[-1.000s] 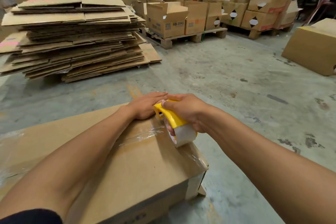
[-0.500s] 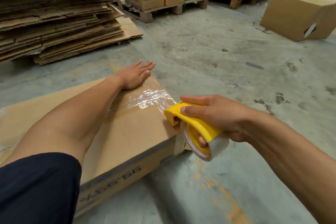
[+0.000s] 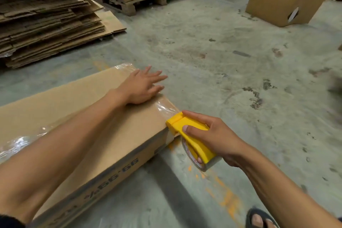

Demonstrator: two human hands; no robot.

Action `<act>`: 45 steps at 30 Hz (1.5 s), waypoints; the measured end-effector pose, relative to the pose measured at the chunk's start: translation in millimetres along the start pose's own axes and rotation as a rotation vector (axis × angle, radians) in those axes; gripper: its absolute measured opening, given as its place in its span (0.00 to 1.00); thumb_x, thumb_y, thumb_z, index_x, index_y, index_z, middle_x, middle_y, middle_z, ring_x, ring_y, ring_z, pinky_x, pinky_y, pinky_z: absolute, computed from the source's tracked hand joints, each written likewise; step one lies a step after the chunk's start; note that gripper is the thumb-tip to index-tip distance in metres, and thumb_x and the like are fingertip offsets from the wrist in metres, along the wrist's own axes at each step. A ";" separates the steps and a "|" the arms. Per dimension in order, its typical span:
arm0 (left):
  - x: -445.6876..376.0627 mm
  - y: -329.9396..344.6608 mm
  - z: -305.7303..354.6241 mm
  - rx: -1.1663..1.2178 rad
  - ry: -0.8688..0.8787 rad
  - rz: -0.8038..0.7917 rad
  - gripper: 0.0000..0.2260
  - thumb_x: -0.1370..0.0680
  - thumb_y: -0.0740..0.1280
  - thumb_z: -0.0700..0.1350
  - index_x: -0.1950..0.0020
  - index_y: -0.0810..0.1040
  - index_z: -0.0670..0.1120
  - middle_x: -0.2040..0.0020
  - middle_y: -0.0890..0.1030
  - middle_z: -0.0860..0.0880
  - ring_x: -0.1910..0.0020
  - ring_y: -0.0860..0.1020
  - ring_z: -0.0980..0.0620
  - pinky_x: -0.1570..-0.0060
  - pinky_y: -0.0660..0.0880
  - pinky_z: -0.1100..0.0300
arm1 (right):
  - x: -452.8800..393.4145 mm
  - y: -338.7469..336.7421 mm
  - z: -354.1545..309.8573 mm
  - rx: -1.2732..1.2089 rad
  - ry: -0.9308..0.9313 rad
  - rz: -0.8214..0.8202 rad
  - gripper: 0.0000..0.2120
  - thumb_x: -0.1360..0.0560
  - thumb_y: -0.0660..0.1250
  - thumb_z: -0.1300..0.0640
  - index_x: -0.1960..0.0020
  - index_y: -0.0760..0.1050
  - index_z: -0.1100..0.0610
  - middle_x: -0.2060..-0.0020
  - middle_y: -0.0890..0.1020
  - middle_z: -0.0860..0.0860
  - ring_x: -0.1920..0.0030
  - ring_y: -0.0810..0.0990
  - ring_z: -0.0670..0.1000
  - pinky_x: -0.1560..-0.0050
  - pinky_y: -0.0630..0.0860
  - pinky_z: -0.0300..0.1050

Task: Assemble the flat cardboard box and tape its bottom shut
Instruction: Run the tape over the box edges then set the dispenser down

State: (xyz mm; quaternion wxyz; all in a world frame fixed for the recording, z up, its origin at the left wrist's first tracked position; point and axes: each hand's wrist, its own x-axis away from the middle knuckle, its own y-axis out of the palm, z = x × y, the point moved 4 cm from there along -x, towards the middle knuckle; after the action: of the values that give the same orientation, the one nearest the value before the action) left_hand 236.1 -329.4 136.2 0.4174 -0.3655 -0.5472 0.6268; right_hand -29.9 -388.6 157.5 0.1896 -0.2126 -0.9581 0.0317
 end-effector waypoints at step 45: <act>89.5 111.5 36.9 -0.053 -0.067 -0.121 0.27 0.21 0.48 0.64 0.22 0.54 0.61 0.19 0.49 0.53 0.20 0.43 0.45 0.26 0.40 0.36 | -41.6 69.5 152.1 0.072 0.463 -0.550 0.17 0.26 0.72 0.52 0.37 0.78 0.46 0.49 0.84 0.62 0.73 0.78 0.54 0.74 0.78 0.44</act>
State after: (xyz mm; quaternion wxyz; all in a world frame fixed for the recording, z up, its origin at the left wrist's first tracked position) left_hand 154.2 -266.8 30.6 0.4261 -0.3213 -0.5983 0.5978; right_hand -24.9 -340.0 -7.7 0.4103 0.0586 -0.9094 -0.0358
